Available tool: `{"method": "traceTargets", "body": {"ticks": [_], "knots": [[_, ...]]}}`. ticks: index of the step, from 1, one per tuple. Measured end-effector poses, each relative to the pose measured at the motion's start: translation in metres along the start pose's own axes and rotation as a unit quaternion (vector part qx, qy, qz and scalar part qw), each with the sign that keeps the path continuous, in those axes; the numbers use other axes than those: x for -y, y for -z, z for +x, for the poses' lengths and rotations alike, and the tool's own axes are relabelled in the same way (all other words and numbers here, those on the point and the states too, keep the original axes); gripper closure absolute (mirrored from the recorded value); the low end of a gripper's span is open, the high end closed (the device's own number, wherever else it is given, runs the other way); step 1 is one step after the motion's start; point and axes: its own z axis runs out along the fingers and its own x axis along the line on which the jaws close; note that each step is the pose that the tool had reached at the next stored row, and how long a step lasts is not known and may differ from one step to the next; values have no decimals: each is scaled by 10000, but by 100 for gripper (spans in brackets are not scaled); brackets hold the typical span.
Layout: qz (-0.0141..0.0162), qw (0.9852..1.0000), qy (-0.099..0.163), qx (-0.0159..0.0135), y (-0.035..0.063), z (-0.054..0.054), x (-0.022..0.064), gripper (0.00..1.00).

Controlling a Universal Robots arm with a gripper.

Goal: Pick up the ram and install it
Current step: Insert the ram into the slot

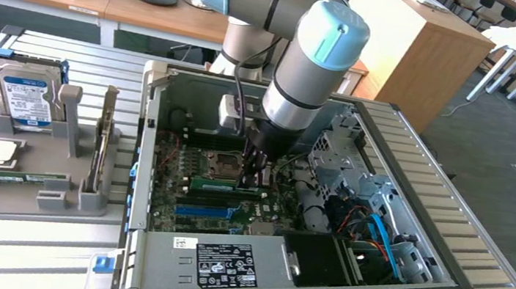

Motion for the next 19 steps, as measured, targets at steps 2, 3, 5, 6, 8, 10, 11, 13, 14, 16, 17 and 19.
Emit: {"method": "traceTargets", "body": {"ticks": [2, 3, 5, 6, 8, 10, 11, 13, 14, 16, 17, 19], "knots": [[0, 10000, 1, 2, -2, -3, 1, 89], [1, 10000, 1, 2, -2, -3, 1, 89], [0, 10000, 0, 0, -1, -3, 0, 89], [0, 10000, 0, 0, -4, -2, 0, 89], [0, 10000, 0, -1, -8, -2, 0, 89], [0, 10000, 0, 0, -10, -2, 1, 89], [1, 10000, 0, 0, -10, -2, 1, 89], [1, 10000, 0, 1, -15, -2, 1, 89], [0, 10000, 0, 1, -15, -2, 1, 89], [0, 10000, 0, 0, -17, -1, 1, 89], [0, 10000, 0, 1, -17, -2, 1, 89], [1, 10000, 0, 2, -20, -5, 2, 89]]}}
